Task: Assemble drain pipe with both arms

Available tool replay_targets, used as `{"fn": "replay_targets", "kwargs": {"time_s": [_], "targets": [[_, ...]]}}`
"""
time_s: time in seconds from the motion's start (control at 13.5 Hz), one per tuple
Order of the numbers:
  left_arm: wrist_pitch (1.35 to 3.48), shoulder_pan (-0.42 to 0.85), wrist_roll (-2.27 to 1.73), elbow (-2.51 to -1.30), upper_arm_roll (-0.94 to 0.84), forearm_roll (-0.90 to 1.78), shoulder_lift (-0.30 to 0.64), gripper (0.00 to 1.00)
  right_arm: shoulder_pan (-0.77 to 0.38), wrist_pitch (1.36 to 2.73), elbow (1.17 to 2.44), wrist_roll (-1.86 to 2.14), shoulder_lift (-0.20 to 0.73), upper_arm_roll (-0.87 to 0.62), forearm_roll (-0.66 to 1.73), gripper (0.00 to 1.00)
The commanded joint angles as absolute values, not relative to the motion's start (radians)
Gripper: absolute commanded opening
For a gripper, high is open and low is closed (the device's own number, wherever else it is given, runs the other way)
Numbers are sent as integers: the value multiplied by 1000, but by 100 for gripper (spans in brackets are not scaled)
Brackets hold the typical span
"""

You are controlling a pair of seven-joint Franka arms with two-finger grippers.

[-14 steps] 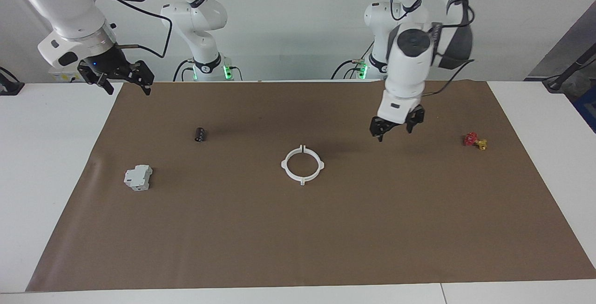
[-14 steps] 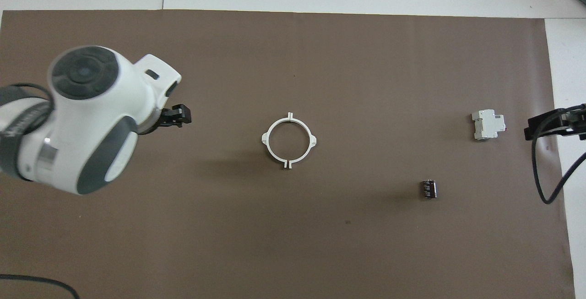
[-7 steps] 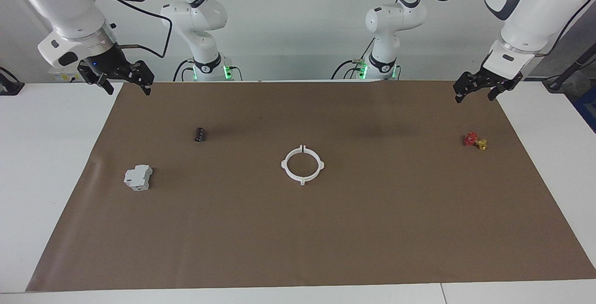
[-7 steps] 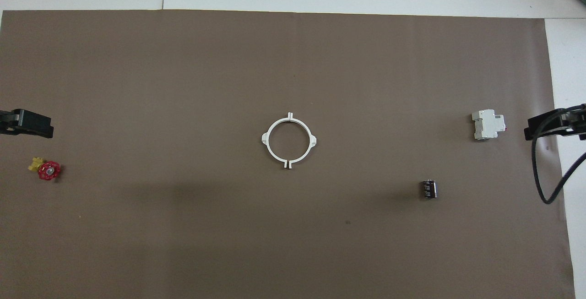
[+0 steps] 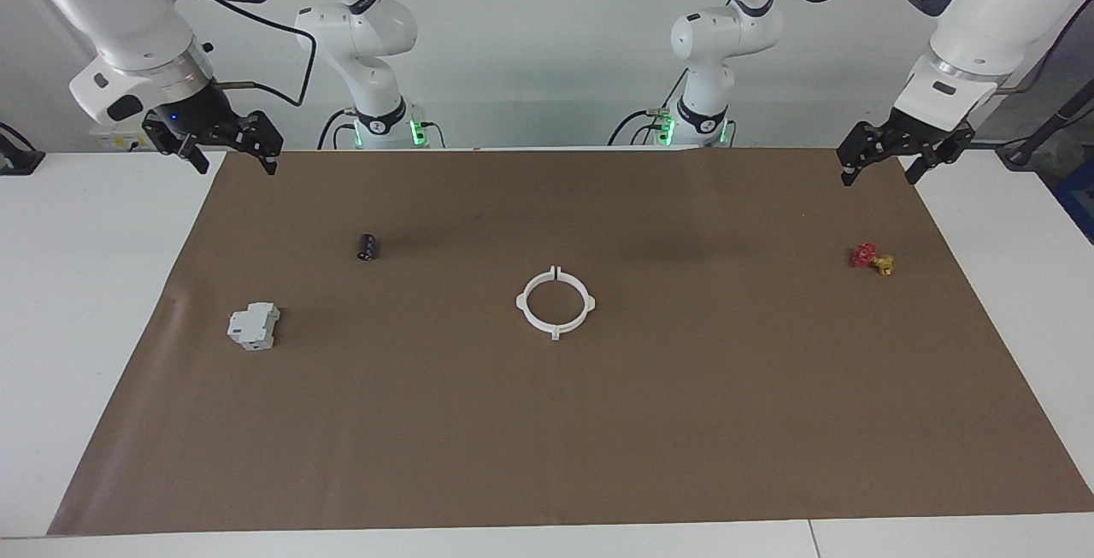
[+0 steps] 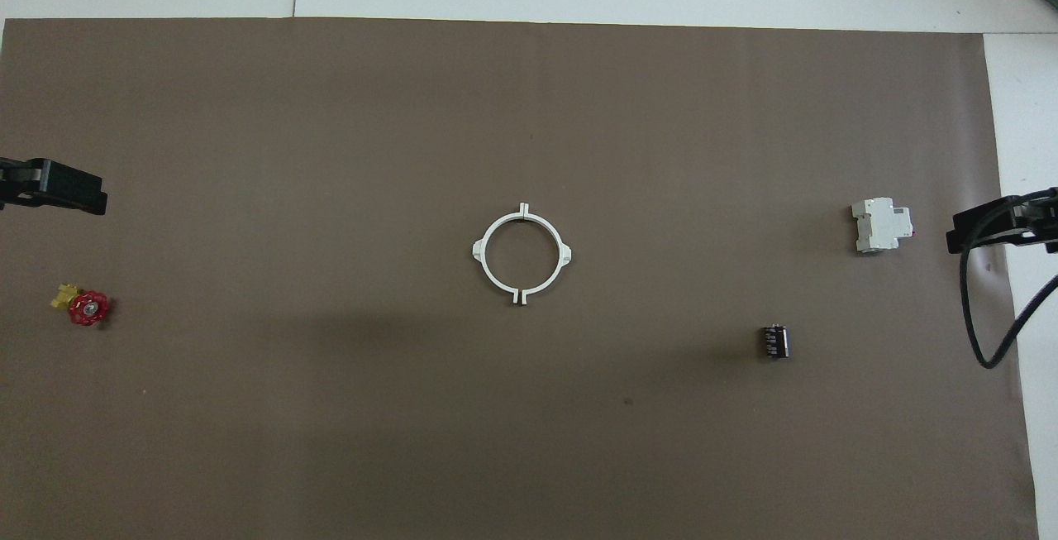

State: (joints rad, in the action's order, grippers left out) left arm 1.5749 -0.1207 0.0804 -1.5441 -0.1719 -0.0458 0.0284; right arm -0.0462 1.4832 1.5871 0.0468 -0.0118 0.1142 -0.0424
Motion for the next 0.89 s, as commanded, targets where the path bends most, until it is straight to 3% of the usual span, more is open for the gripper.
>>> {"fn": "replay_targets", "kwargs": {"time_s": [0.0, 0.52, 0.81], "targets": [[1582, -49, 84, -1513, -166, -41, 44, 100, -43, 1488, 1612, 35, -34, 112, -32, 100], [1603, 14, 77, -1514, -163, -48, 43, 100, -41, 1488, 1612, 35, -34, 112, -32, 100], [1548, -12, 78, -1479, -153, -51, 44, 100, -43, 1488, 1612, 35, -34, 112, -32, 100]]}}
